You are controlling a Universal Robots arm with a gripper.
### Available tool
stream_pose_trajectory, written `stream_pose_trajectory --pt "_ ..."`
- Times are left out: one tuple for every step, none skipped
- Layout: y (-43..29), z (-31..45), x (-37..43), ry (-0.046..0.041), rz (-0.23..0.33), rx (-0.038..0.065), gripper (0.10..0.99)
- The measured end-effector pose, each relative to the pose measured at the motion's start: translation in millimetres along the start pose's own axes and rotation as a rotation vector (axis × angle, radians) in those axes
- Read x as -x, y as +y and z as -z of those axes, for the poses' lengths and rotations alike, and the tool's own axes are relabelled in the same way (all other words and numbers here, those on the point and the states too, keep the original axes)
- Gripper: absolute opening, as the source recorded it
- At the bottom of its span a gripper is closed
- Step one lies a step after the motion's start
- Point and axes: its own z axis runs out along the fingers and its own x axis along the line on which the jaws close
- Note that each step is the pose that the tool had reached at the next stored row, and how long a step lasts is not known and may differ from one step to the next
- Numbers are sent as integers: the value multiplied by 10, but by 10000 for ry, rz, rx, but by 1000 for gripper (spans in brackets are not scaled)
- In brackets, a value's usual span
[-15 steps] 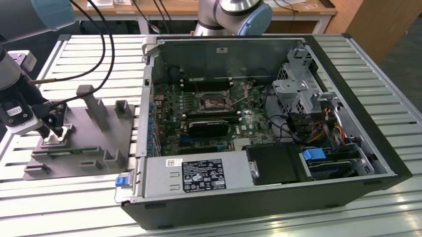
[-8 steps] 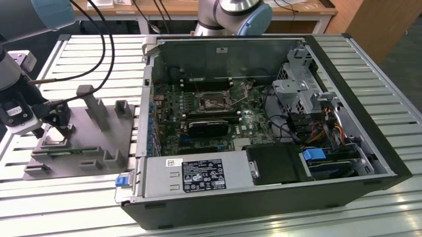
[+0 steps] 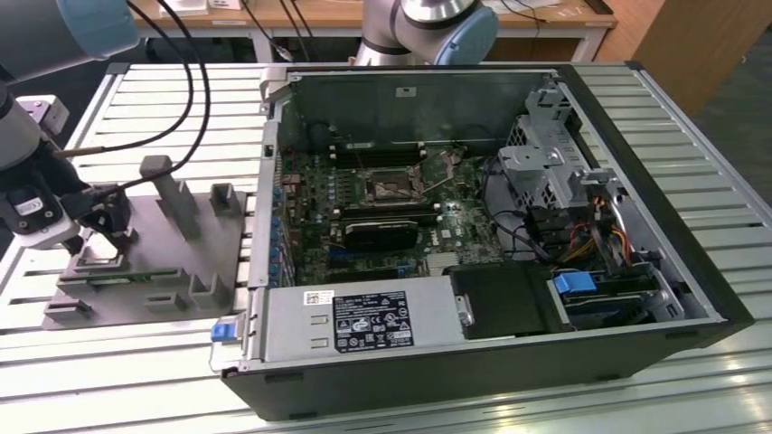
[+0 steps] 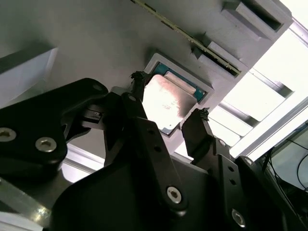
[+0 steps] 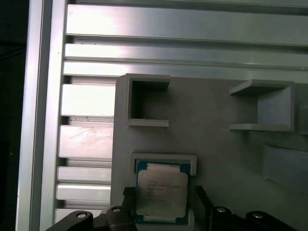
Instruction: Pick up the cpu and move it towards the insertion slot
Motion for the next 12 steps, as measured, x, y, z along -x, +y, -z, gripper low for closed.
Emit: stream_pose_trajectory --pt "0 -3 -2 -7 -1 4 588" --pt "0 -5 -7 -11 -1 5 588" --pt "0 -9 -11 -14 -1 6 588" --pt "0 -13 -14 -15 0 5 588" --pt "0 -18 -16 -16 0 6 588" --pt "-1 -23 -17 -15 1 5 588" --pt "-1 -30 -18 -15 1 5 588" --pt "-1 -37 -18 -14 0 5 588" --pt "-2 -44 -18 -14 1 5 588" --pt "-2 -51 -18 -14 0 5 588" --pt "-2 -56 -19 -15 0 5 588" --pt "-2 -59 -19 -12 0 4 588"
